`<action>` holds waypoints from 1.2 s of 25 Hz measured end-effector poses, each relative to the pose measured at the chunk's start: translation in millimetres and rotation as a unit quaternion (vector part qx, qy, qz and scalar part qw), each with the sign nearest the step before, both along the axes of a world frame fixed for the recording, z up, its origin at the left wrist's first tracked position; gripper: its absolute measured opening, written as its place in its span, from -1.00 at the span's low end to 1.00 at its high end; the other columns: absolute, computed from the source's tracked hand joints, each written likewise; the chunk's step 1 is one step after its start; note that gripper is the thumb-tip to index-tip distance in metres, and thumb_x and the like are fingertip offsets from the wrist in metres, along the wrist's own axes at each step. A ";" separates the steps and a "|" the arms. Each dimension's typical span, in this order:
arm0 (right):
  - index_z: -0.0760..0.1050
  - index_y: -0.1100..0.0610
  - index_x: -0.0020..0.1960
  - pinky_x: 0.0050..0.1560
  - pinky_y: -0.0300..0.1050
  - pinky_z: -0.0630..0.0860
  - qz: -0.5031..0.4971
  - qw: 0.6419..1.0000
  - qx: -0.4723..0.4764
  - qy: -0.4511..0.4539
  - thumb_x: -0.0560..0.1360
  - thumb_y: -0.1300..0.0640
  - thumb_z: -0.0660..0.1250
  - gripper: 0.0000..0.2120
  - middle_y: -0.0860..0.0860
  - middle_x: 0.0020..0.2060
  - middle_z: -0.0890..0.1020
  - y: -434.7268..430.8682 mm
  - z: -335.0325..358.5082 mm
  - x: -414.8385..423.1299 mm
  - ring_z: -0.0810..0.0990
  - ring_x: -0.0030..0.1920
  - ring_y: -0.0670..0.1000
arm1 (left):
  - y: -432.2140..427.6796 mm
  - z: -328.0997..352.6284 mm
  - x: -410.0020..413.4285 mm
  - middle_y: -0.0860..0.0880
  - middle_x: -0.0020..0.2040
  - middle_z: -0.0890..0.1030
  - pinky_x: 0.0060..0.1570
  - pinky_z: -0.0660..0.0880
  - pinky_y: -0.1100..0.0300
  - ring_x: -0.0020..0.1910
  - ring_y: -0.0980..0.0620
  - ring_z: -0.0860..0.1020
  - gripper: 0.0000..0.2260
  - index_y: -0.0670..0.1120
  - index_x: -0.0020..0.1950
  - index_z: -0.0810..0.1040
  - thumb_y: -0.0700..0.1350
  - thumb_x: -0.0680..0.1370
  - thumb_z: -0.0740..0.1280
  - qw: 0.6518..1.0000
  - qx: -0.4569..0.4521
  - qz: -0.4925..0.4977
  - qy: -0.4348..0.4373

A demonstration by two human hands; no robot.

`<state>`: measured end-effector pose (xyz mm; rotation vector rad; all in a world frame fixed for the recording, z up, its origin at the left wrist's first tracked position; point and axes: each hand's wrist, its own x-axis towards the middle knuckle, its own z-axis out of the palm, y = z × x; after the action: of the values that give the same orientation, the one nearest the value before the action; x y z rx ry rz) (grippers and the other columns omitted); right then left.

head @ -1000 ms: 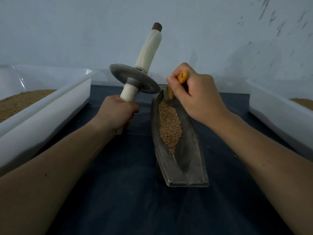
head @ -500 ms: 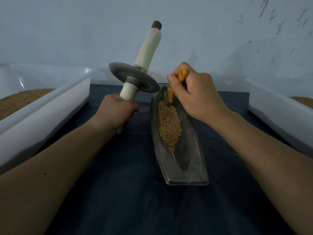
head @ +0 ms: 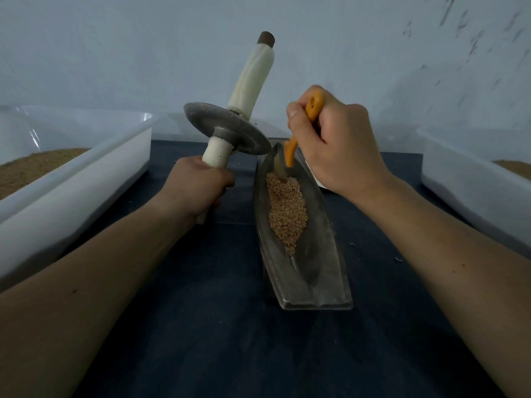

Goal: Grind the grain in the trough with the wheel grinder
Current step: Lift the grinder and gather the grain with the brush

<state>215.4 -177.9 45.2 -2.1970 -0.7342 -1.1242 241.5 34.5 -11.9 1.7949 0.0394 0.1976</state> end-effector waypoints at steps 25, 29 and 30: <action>0.47 0.13 -0.08 -0.35 -0.21 0.49 -0.041 0.994 -0.044 0.087 0.70 -0.01 0.19 -0.72 -0.01 -0.42 0.55 -5.8 -3.7 4.5 0.57 -0.41 -0.09 | -2.0 2.3 -3.7 -0.03 -0.43 0.49 -0.51 0.42 0.21 -0.54 0.09 0.44 -0.88 -0.15 -0.08 0.53 -0.23 0.42 0.43 1.000 0.011 -0.005 0.003; 0.49 0.23 -0.12 -0.41 -0.33 0.42 -0.035 0.998 0.021 0.039 0.69 0.01 0.19 -0.66 0.03 -0.41 0.60 -5.5 4.3 4.6 0.59 -0.39 -0.12 | -0.8 1.0 -1.7 -0.03 -0.42 0.50 -0.50 0.43 0.21 -0.54 0.10 0.46 -0.86 -0.15 -0.07 0.54 -0.22 0.42 0.43 1.000 0.016 -0.006 0.002; 0.49 0.22 -0.10 -0.40 -0.34 0.41 -0.036 0.999 0.020 0.028 0.69 0.01 0.19 -0.68 0.01 -0.42 0.57 -5.1 4.5 3.7 0.58 -0.40 -0.12 | -0.8 0.7 -1.0 -0.02 -0.44 0.50 -0.50 0.42 0.21 -0.54 0.10 0.46 -0.86 -0.15 -0.07 0.54 -0.22 0.41 0.44 1.000 0.015 -0.003 0.002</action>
<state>219.1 -183.0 49.7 -2.2286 -0.6077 -1.0975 240.6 33.7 -11.1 1.8246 0.0338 0.1897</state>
